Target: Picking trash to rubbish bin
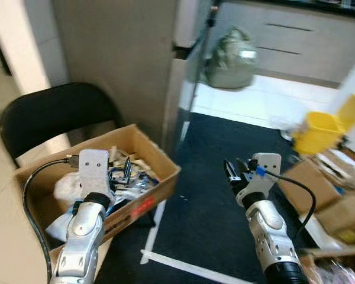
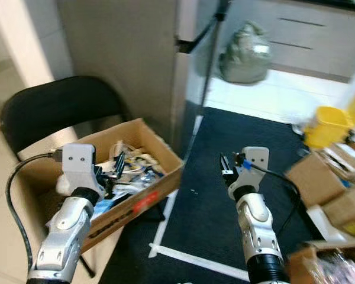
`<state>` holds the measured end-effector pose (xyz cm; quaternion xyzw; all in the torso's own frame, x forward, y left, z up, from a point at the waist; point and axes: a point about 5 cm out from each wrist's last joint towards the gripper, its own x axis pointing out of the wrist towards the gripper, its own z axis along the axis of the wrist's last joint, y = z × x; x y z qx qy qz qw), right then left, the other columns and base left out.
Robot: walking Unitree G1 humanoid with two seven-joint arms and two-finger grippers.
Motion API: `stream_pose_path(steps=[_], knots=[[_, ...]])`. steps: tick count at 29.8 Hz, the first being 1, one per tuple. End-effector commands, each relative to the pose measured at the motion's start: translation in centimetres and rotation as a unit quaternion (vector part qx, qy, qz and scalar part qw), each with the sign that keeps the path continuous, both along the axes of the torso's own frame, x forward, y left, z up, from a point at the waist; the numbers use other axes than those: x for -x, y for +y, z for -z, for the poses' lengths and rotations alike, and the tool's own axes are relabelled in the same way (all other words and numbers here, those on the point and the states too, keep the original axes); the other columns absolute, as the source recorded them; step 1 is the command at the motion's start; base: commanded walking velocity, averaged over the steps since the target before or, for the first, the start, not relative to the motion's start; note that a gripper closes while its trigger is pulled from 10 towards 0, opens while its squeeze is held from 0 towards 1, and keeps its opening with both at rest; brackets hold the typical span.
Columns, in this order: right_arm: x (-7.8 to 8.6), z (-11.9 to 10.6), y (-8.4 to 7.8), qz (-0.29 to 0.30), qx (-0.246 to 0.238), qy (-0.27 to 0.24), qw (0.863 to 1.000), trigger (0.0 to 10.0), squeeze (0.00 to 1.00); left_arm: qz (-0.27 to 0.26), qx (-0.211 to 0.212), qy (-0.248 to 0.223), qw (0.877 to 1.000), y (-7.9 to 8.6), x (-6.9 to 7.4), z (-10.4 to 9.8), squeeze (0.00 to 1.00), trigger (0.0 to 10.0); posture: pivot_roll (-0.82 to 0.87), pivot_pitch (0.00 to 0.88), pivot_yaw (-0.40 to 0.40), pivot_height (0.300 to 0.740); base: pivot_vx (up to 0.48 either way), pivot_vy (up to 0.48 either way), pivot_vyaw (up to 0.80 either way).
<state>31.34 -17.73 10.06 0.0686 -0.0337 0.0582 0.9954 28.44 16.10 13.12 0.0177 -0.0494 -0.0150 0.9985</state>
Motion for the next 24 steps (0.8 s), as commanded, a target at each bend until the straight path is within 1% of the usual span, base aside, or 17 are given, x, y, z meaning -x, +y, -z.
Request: stream_pose_path(steps=[1, 7, 13, 16, 20, 24], knots=[[0.3, 0.6, -0.1, 0.008, 0.007, 0.013, 1.0, 10.0, 0.0, 0.009, -0.004, 0.015, 1.0, -0.1, 0.2, 0.5, 0.0, 10.0, 0.05, 0.123, -0.037, 0.74, 0.0, 0.0, -0.8], [0.5, 0.9, -0.2, 0.016, 0.011, 0.02, 1.0, 10.0, 0.0, 0.015, -0.009, 0.021, 1.0, -0.3, 0.2, 0.7, 0.0, 10.0, 0.05, 0.128, -0.037, 0.74, 0.0, 0.0, -0.8], [0.5, 1.2, -0.3, 0.02, 0.014, 0.026, 0.999, 10.0, 0.0, 0.011, -0.009, 0.021, 1.0, -0.2, 0.2, 0.6, 0.0, 10.0, 0.05, 0.136, -0.036, 0.74, 0.0, 0.0, -0.8], [0.5, 1.2, -0.2, 0.02, 0.016, 0.029, 0.999, 10.0, 0.0, 0.018, -0.005, 0.016, 1.0, -0.3, 0.2, 0.5, 0.0, 10.0, 0.05, 0.136, -0.038, 0.74, 0.0, 0.0, -0.8], [0.8, 1.7, -0.3, 0.024, 0.022, 0.043, 0.999, 10.0, 0.0, 0.027, -0.003, 0.016, 1.0, -0.6, 0.1, 0.4, 0.0, 10.0, 0.04, 0.141, -0.035, 0.74, 0.0, 0.0, -0.8], [1.0, 2.0, -0.4, 0.03, 0.016, 0.051, 0.998, 10.0, 0.0, 0.03, -0.005, 0.018, 0.999, -0.7, 0.1, 0.5, 0.0, 10.0, 0.05, 0.141, -0.031, 0.74, 0.0, 0.0, -0.8]])
